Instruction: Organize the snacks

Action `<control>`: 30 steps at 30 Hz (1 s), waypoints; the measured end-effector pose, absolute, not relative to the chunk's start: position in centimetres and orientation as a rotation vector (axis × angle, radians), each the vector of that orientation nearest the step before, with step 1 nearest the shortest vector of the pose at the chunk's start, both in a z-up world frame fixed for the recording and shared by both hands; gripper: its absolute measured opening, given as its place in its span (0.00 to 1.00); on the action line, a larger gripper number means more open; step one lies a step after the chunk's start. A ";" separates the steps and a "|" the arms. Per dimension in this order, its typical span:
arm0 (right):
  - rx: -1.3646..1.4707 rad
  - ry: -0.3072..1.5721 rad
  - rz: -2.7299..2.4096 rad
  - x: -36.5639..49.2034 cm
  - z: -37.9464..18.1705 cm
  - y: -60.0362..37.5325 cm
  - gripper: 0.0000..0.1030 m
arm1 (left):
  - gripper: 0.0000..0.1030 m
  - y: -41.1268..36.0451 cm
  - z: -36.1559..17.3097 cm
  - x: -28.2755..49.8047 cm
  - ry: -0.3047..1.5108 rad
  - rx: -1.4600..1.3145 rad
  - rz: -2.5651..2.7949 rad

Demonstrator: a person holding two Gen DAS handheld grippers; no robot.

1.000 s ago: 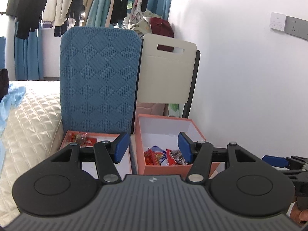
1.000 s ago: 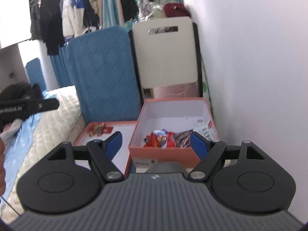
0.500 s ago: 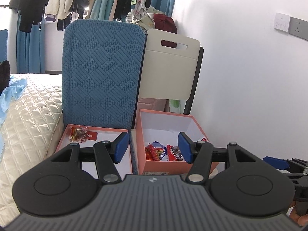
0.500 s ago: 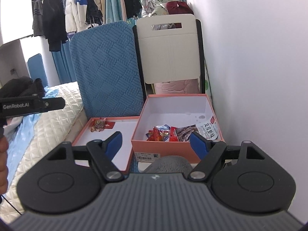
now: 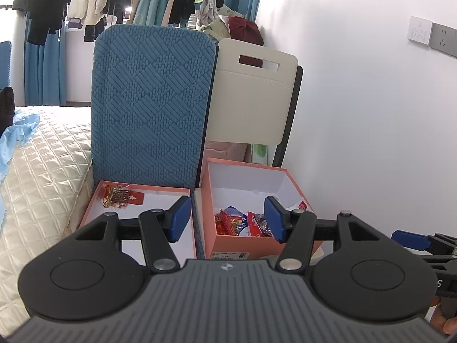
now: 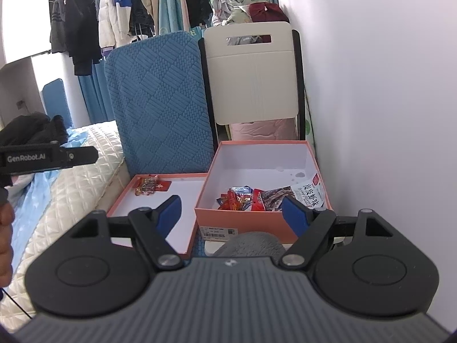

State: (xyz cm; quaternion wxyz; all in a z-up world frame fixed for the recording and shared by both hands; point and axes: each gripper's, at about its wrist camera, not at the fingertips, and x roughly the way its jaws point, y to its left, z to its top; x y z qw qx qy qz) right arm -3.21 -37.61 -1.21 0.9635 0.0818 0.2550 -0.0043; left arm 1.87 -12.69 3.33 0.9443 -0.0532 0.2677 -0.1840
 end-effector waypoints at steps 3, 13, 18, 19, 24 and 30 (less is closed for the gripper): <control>0.170 0.521 -0.009 -3.2 -1.3 -37.7 0.77 | 0.61 -12.7 3.3 1.9 0.547 -0.104 -0.377; 0.157 0.531 -0.022 -2.9 -1.5 -38.0 0.76 | 0.74 -12.6 3.1 2.4 0.572 -0.116 -0.360; 0.172 0.522 -0.016 -2.9 -1.5 -38.1 0.77 | 0.94 -12.4 3.2 2.4 0.554 -0.099 -0.324; 0.179 0.526 -0.019 -2.9 -1.6 -38.2 0.79 | 0.95 -12.4 3.2 2.4 0.560 -0.099 -0.327; 0.197 0.512 -0.026 -3.0 -1.3 -38.7 0.81 | 0.97 -12.6 3.1 2.5 0.570 -0.085 -0.314; 0.180 0.492 -0.039 -3.1 -1.1 -38.6 1.00 | 0.97 -13.1 3.3 2.2 0.558 -0.058 -0.314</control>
